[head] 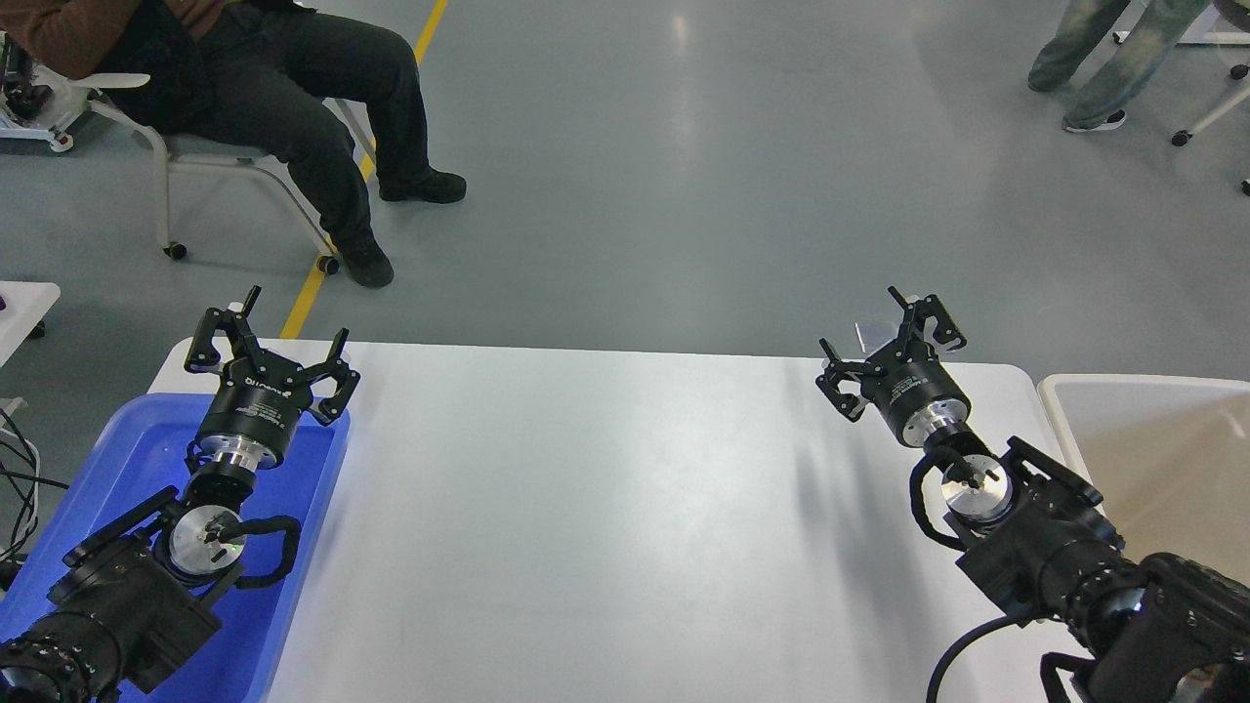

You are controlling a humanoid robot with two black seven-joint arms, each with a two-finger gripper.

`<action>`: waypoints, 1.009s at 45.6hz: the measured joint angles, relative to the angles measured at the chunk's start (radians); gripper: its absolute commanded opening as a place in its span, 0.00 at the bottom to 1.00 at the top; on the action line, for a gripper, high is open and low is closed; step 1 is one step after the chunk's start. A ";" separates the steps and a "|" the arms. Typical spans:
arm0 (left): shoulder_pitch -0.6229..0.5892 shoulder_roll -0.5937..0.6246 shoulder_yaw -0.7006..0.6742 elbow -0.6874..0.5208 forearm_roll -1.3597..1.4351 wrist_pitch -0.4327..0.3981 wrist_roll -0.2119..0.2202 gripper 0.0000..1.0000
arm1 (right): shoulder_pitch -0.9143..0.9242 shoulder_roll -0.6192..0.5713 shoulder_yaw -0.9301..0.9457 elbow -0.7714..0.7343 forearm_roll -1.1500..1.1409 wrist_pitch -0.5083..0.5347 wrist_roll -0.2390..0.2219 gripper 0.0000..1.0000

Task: Tidy desktop
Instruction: 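Move the right gripper outward toward the crumpled beige paper near the bin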

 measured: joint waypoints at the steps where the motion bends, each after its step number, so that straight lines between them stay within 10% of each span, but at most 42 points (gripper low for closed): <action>1: 0.000 0.000 0.000 0.000 0.000 0.000 0.000 1.00 | 0.000 0.000 0.000 0.000 0.000 0.000 0.000 1.00; 46: 0.000 0.000 0.000 0.000 -0.001 0.000 0.000 1.00 | 0.020 0.000 -0.207 0.000 -0.007 0.072 0.000 1.00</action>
